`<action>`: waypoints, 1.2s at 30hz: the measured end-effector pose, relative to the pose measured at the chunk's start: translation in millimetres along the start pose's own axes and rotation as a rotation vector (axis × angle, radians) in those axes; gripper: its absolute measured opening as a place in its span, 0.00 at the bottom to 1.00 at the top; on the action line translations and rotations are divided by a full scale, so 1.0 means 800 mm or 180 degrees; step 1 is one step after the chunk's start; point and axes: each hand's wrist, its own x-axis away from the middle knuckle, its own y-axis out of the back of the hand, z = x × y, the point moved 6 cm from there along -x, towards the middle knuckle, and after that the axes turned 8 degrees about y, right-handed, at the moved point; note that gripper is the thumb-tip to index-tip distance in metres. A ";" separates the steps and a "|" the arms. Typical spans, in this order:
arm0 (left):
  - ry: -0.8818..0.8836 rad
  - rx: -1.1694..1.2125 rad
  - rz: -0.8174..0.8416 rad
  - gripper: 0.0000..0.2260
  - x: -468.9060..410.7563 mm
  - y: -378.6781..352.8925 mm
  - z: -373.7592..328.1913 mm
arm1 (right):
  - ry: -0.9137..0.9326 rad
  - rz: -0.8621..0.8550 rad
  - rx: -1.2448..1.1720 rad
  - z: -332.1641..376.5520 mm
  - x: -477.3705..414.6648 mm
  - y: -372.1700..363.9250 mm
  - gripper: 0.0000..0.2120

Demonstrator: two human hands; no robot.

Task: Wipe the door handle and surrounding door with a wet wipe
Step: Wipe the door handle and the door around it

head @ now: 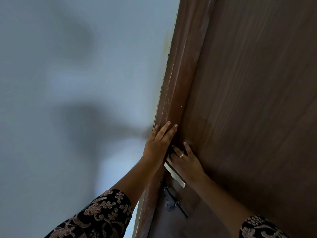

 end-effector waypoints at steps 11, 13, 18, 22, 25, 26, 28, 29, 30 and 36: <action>-0.0034 -0.0100 0.0049 0.36 0.000 -0.006 0.004 | -0.0557 -0.0655 -0.0431 -0.030 0.008 0.027 0.10; -0.0024 -0.0087 0.0062 0.35 -0.001 -0.007 0.003 | -0.0821 -0.0788 -0.0300 -0.046 0.015 0.033 0.12; -0.0041 -0.0078 0.0071 0.35 -0.001 -0.007 0.003 | -0.0860 -0.0244 -0.0266 -0.025 0.016 0.022 0.30; -0.0088 -0.0144 0.0073 0.37 -0.001 -0.008 0.005 | -0.0980 -0.0275 -0.0291 -0.015 0.020 0.010 0.30; -0.0050 -0.0115 0.0104 0.37 -0.001 -0.009 0.005 | -0.0830 -0.0354 -0.0141 -0.009 0.029 0.001 0.23; -0.0044 -0.0130 0.0101 0.37 -0.001 -0.009 0.005 | -0.0732 -0.0316 -0.0083 -0.007 0.034 -0.003 0.22; -0.0071 -0.0159 0.0142 0.37 0.000 -0.008 0.005 | -0.0594 -0.0211 -0.0004 -0.005 0.044 -0.007 0.23; -0.0091 -0.0162 0.0164 0.36 -0.001 -0.007 0.005 | -0.0571 -0.0139 -0.0010 -0.004 0.048 -0.007 0.23; -0.0100 -0.0159 0.0177 0.35 -0.001 -0.007 0.004 | -0.0562 -0.0030 -0.0015 -0.003 0.051 -0.006 0.22; -0.0096 -0.0218 0.0163 0.33 0.000 -0.008 0.004 | -0.0408 0.0641 0.0198 0.010 0.061 -0.009 0.28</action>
